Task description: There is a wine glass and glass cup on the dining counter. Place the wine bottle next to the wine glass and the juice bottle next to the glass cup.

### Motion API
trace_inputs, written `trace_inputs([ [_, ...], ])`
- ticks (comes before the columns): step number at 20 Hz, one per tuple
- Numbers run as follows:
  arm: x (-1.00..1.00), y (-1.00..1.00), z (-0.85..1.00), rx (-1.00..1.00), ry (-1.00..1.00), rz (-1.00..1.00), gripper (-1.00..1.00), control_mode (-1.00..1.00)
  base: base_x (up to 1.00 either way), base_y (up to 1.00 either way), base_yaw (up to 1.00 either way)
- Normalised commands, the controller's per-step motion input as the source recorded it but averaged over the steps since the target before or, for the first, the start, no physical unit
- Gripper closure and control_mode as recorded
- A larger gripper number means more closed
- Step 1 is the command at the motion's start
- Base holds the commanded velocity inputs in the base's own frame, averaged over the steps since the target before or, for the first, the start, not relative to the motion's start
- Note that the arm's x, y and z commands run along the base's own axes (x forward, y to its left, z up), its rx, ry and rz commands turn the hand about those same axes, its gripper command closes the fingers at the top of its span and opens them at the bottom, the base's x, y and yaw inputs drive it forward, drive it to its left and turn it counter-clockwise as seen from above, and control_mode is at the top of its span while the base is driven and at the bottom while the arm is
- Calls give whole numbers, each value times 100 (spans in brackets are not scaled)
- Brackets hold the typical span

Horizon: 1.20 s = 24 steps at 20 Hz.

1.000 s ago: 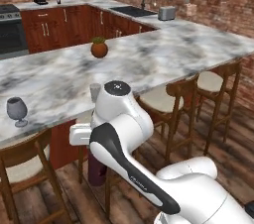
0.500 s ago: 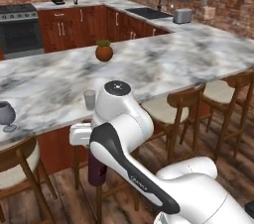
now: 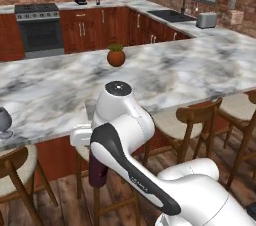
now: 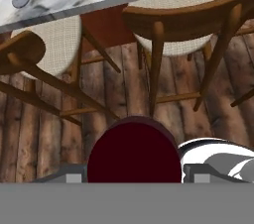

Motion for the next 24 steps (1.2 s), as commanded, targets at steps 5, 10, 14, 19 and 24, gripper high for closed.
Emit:
trace_inputs([
  [5, 0, 0, 0, 0, 0, 0, 100, 100, 55, -34, 22],
  [10, 0, 0, 0, 0, 0, 0, 100, 100, 58, -33, 21],
  [14, 0, 0, 0, 0, 0, 0, 100, 100, 48, -21, 16],
  [19, 0, 0, 0, 0, 0, 0, 100, 100, 48, -20, 14],
  [24, 0, 0, 0, 0, 0, 0, 100, 100, 18, -4, 1],
])
